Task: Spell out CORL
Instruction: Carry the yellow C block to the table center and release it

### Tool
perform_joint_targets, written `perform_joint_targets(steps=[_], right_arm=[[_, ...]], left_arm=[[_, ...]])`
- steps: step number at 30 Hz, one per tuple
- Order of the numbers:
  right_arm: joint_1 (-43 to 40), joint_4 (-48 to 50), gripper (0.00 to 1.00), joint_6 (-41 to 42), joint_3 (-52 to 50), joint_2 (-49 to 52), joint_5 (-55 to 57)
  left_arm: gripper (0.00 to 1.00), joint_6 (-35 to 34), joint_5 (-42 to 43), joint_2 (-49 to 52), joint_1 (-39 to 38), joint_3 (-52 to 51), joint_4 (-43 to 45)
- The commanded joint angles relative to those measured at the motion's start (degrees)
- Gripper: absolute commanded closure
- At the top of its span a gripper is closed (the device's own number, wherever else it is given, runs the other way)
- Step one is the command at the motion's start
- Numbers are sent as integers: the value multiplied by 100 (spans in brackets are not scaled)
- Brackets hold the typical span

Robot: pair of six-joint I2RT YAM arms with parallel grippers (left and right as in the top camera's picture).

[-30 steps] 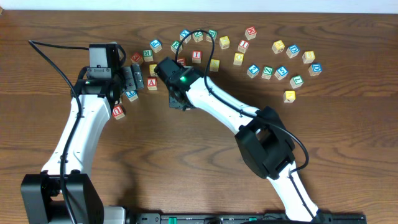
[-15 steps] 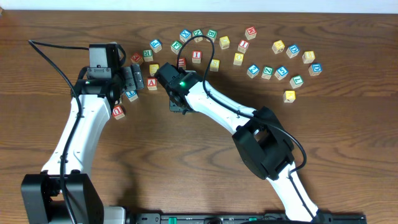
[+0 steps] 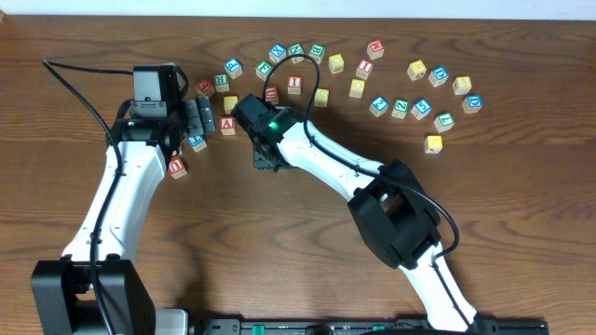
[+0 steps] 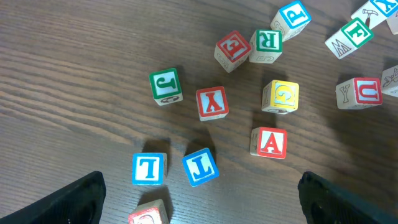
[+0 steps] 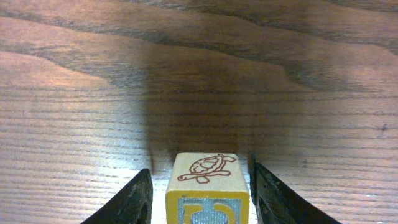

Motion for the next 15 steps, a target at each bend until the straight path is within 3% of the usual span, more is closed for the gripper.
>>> perform_joint_targets(steps=[1, 15], right_arm=[[13, -11, 55, -184, -33, 61, -46], [-50, -33, 54, -184, 15, 44, -61]], left_arm=[[2, -48, 57, 63, 22, 140, 2], [2, -48, 55, 63, 22, 140, 2]])
